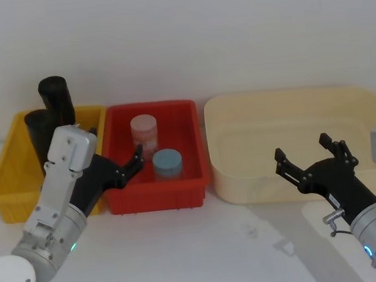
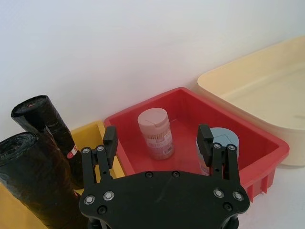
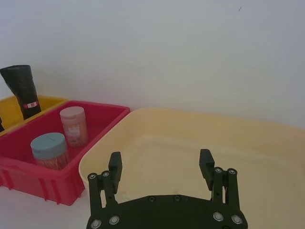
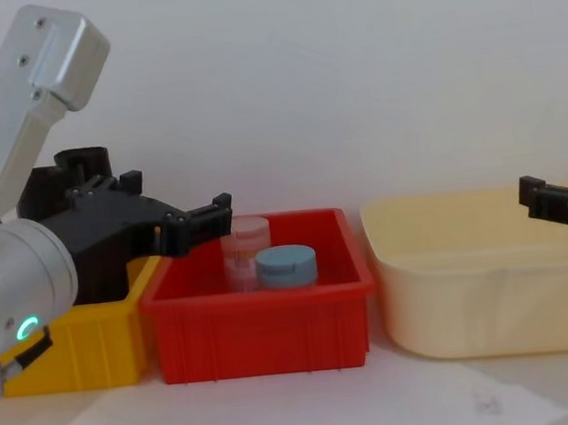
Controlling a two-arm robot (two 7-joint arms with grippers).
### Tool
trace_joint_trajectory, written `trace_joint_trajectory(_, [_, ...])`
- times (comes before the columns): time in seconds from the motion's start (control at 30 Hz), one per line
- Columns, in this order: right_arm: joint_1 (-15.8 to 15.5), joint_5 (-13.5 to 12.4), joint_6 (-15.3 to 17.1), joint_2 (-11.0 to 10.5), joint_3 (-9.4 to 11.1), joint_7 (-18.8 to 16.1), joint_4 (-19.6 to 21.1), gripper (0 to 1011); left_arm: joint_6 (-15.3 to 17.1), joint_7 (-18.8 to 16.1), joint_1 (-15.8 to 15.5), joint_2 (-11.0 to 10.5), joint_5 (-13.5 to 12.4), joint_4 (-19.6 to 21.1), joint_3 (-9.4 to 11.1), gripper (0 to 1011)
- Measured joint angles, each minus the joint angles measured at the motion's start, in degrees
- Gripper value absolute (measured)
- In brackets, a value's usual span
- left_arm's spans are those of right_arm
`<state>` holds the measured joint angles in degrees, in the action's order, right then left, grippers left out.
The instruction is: Pick up the garbage bag with the one hand and transfer it to the other hand.
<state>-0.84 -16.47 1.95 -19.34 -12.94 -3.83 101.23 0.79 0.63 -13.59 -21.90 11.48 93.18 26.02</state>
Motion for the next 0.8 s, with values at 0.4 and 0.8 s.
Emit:
trace_joint_trajectory(0.4, [0.0, 0.0, 0.0, 0.0, 0.0, 0.0, 0.0, 999, 0.0, 0.0, 0.0, 0.0, 0.0, 0.0, 0.0, 1000])
trace_joint_trajectory(0.8, [0.0, 0.0, 0.0, 0.0, 0.0, 0.0, 0.0, 1000, 0.0, 0.0, 0.0, 0.0, 0.0, 0.0, 0.0, 1000])
